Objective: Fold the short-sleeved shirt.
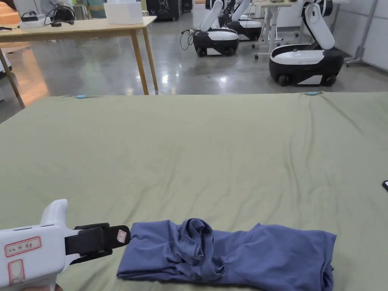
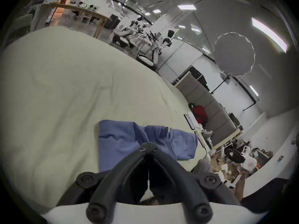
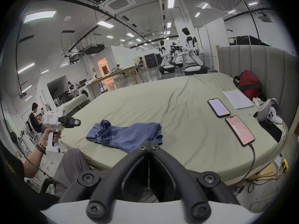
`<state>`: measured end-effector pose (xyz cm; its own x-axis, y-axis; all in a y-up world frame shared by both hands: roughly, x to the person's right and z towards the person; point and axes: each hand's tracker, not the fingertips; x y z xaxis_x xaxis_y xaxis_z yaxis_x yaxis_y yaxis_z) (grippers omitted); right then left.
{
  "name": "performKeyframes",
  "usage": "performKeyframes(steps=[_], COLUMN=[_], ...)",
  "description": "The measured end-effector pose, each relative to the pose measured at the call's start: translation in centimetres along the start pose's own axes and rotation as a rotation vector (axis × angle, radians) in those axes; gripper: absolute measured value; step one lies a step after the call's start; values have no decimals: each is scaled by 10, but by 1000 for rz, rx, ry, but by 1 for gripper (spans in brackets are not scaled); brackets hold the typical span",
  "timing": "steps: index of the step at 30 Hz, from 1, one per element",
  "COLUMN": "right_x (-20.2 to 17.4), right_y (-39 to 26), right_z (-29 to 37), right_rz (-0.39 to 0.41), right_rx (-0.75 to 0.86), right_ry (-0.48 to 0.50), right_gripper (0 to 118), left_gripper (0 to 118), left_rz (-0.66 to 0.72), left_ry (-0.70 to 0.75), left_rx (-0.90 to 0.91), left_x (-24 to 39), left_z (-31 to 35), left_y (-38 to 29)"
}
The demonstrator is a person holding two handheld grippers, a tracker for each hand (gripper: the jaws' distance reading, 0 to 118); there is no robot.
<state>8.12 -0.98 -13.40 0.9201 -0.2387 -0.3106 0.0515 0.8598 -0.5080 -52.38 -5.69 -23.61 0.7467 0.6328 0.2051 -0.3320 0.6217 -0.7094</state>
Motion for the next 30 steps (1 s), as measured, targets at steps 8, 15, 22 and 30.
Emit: performKeyframes(steps=[8, 15, 22, 30], right_x=[-8, -5, -2, -12], right_y=[2, -4, 1, 20], right_z=[4, 10, 18, 6], right_rz=[26, 11, 30, 84], right_rx=[0, 1, 45, 111], right_ry=[17, -17, -24, 31], right_gripper=[1, 1, 1, 1], left_gripper=[0, 0, 0, 0], left_rz=[36, -53, -113, -58], left_ry=[-110, -14, -107, -30], left_rx=[-195, -353, -214, 6], left_x=[5, 22, 46, 12], left_z=[-127, -213, -152, -4], left_y=[1, -17, 2, 0])
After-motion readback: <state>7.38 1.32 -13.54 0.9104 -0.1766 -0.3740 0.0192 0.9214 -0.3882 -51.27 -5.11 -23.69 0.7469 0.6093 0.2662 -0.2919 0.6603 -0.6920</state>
